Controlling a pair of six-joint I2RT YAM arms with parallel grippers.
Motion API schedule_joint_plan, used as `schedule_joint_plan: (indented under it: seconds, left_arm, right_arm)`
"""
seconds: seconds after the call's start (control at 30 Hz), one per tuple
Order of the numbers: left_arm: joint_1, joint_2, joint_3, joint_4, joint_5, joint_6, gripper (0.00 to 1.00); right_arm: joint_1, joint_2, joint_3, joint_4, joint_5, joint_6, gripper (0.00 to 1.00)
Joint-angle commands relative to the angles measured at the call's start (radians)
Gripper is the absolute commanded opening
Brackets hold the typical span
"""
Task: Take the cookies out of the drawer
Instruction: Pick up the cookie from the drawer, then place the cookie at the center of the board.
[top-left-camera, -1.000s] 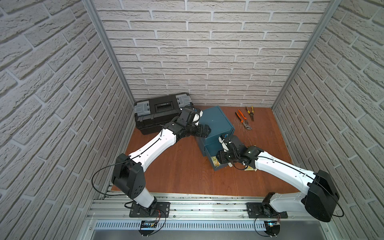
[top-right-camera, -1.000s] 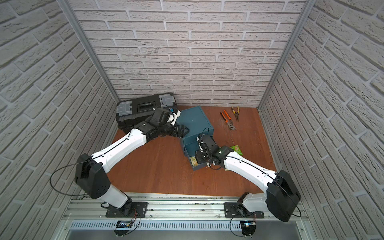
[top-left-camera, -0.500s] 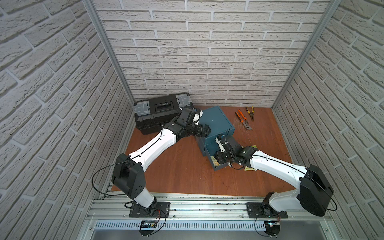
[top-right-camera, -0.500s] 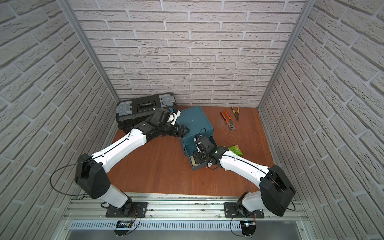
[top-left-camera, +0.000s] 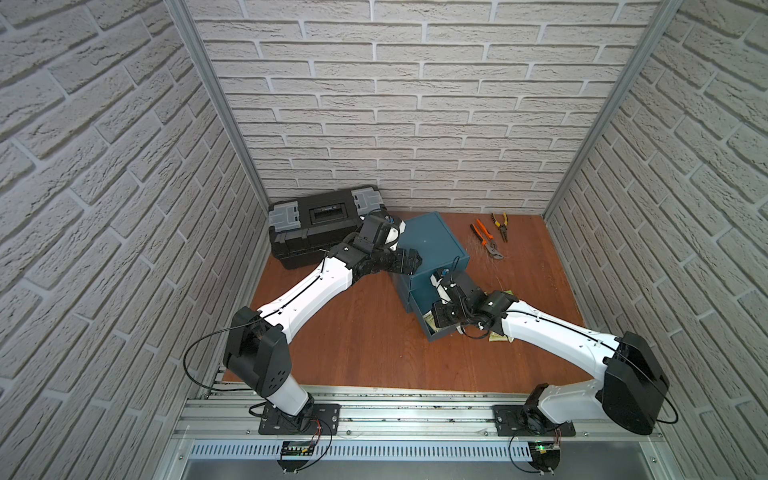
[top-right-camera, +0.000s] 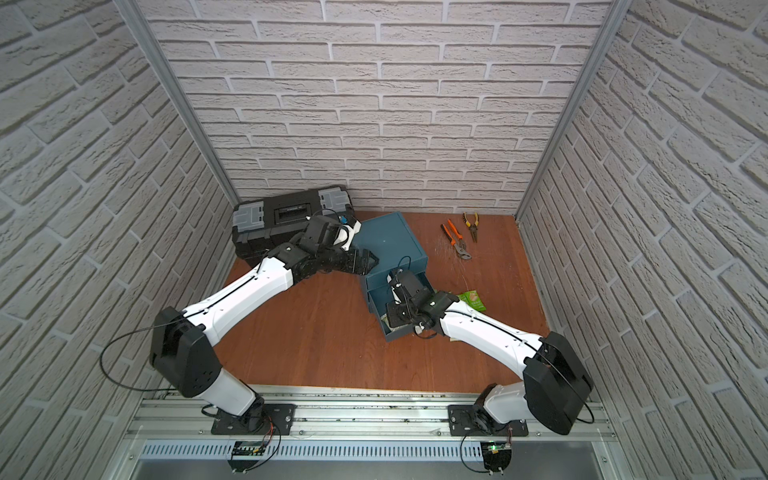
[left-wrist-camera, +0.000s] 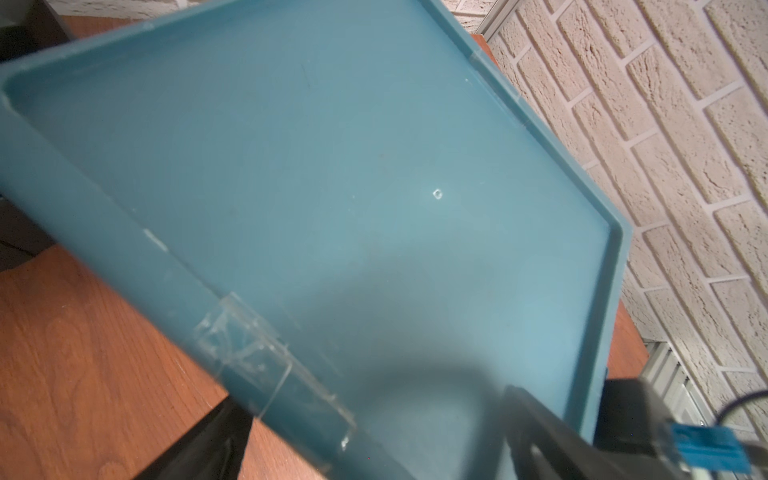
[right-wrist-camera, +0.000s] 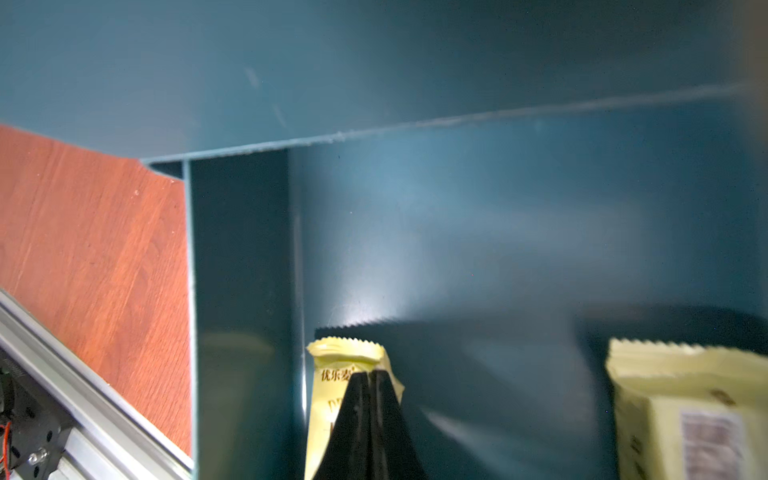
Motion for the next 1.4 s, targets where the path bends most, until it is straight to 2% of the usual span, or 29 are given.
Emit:
schedule_joint_plan:
  seconds: [0.0, 0.37, 0.53, 0.67, 0.77, 0.9, 0.97, 1.13, 1.37]
  left_arm:
    - [-0.007, 0.012, -0.010, -0.065, -0.032, 0.014, 0.99]
    - [-0.010, 0.011, -0.001, -0.072, -0.034, 0.014, 0.99]
    - [-0.014, 0.018, 0.011, -0.075, -0.034, 0.014, 0.99]
    - [-0.016, 0.020, 0.015, -0.080, -0.038, 0.016, 0.99]
    - [-0.016, 0.020, 0.017, -0.083, -0.038, 0.017, 0.98]
    - [-0.015, 0.018, 0.019, -0.081, -0.036, 0.019, 0.98]
    - [-0.015, 0.017, 0.020, -0.078, -0.032, 0.020, 0.99]
    - [-0.015, 0.009, 0.018, -0.075, -0.028, 0.020, 0.98]
    - [-0.015, 0.001, 0.006, -0.083, -0.037, 0.031, 0.98]
  right_arm:
    - [0.006, -0.088, 0.020, -0.031, 0.018, 0.011, 0.02]
    - [0.005, -0.269, 0.028, -0.113, 0.098, 0.021, 0.02]
    - [0.004, -0.329, 0.034, -0.123, 0.179, 0.030, 0.02]
    - [-0.002, -0.387, 0.072, -0.202, 0.284, 0.015, 0.02]
    - [-0.029, -0.472, 0.080, -0.257, 0.349, 0.005, 0.02]
    - [-0.118, -0.580, 0.075, -0.345, 0.401, -0.030, 0.02]
    - [-0.194, -0.606, 0.063, -0.371, 0.395, -0.047, 0.02]
    - [-0.381, -0.610, -0.024, -0.324, 0.290, -0.047, 0.02]
    - [-0.468, -0.587, -0.254, -0.151, 0.182, 0.008, 0.02]
